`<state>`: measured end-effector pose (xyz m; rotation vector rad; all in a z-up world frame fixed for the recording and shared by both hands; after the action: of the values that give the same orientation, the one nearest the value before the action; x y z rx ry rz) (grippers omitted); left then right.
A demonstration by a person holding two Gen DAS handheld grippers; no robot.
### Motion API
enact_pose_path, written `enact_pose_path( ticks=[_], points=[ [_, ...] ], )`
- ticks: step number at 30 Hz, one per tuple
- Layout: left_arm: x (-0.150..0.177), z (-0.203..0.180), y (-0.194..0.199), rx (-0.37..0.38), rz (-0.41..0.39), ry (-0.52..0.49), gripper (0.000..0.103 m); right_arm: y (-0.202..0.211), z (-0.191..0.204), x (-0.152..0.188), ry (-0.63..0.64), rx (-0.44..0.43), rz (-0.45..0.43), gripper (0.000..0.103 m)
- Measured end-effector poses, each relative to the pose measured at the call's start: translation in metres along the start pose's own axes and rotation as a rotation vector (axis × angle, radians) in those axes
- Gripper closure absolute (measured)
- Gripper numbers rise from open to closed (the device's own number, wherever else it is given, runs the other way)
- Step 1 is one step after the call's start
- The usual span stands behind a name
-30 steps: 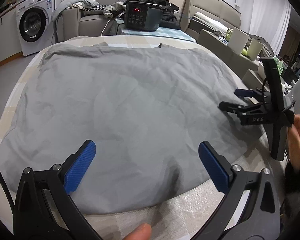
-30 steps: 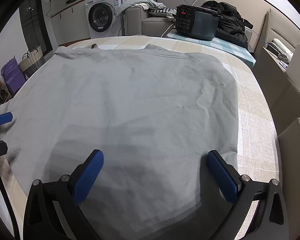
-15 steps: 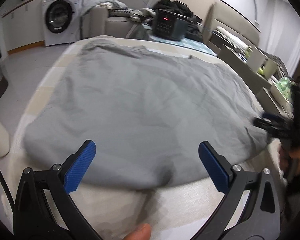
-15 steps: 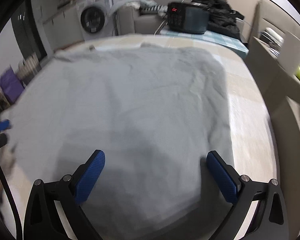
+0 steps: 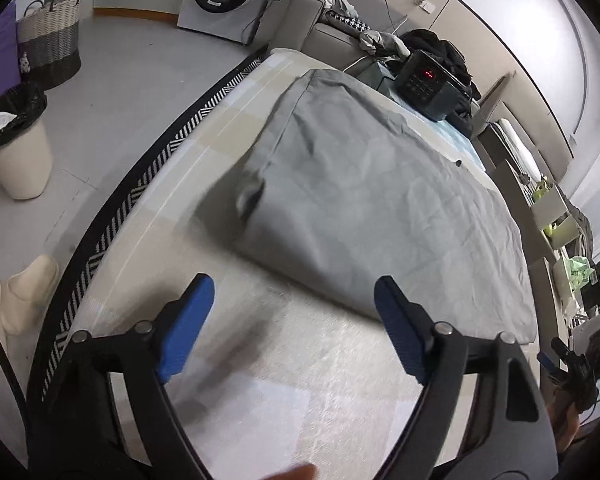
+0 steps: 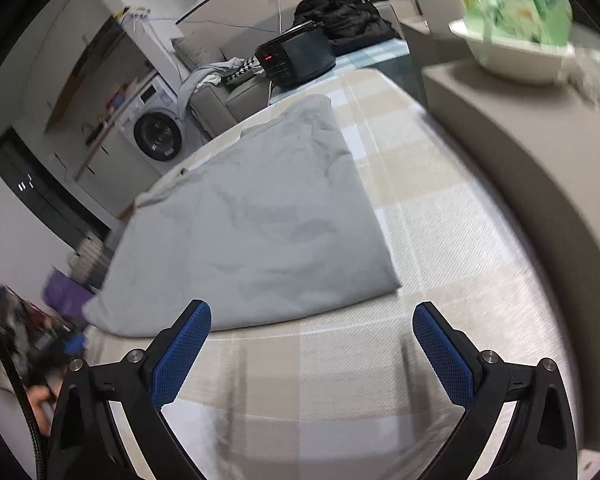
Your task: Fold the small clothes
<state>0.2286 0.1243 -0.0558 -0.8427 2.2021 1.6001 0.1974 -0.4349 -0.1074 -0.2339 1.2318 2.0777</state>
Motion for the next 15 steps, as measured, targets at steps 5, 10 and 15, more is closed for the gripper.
enact_pose_path(
  ticks=[5, 10, 15],
  points=[
    [0.010, 0.004, -0.010, 0.060, 0.060, 0.045, 0.035, -0.014, -0.006, -0.001, -0.091, -0.059, 0.045, 0.010],
    [0.000, 0.003, -0.027, 0.102, 0.051, 0.116, 0.036, -0.024, -0.007, -0.015, -0.156, -0.077, 0.024, 0.023],
    [-0.019, 0.003, -0.045, 0.146, 0.051, 0.212, 0.037, -0.032, -0.005, -0.024, -0.193, -0.063, 0.014, 0.033]
  ],
)
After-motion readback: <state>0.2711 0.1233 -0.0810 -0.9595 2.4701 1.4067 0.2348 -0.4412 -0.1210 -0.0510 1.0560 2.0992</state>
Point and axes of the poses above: each gripper's, at about its wrist camera, not at the fingertips, and y roughly against the way its jaws point, z to its left, x to its underside, the point moved 3 cm from there along -y, roughly the way its jaws point, and after that the axes turned 4 degrees about -y, right-handed, at the moved point
